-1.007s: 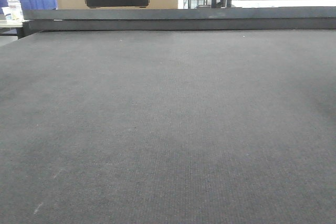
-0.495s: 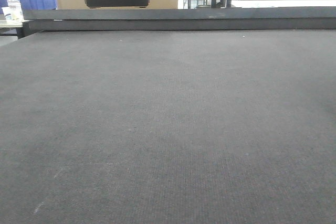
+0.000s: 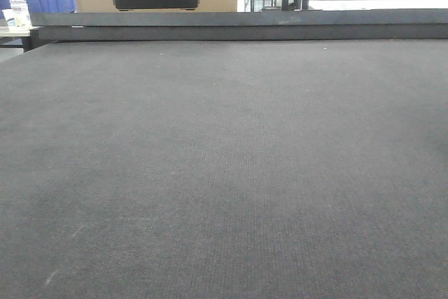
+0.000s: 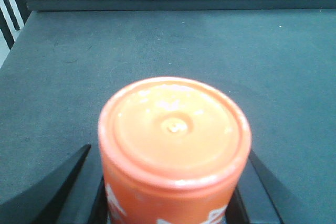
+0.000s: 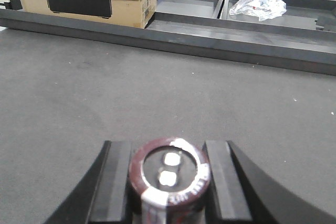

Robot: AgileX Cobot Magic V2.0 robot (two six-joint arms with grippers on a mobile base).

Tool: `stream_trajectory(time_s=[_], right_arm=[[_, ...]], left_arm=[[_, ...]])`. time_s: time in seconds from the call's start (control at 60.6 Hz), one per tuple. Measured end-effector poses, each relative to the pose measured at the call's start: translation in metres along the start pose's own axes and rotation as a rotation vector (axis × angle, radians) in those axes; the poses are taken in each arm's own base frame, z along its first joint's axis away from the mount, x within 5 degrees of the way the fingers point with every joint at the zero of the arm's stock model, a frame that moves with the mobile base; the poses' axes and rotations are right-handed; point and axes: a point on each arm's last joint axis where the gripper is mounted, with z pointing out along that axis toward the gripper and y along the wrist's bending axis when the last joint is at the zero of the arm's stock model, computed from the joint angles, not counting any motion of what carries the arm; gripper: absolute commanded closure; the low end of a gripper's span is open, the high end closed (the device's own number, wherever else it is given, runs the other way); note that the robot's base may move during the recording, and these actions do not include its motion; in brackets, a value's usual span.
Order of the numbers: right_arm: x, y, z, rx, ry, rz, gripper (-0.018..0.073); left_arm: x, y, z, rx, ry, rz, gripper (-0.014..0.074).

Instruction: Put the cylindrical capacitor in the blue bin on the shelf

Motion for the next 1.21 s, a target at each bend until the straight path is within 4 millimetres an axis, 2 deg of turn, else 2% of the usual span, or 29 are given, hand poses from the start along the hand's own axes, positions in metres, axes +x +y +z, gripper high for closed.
stream_trajectory(time_s=[1.205], right_arm=[[0.0,0.0002,0.0,-0.003,0.0,0.002,0.0721]], left_arm=[[-0.0001,0.0004,-0.0005,-0.004,-0.002,0.004,0.0707]])
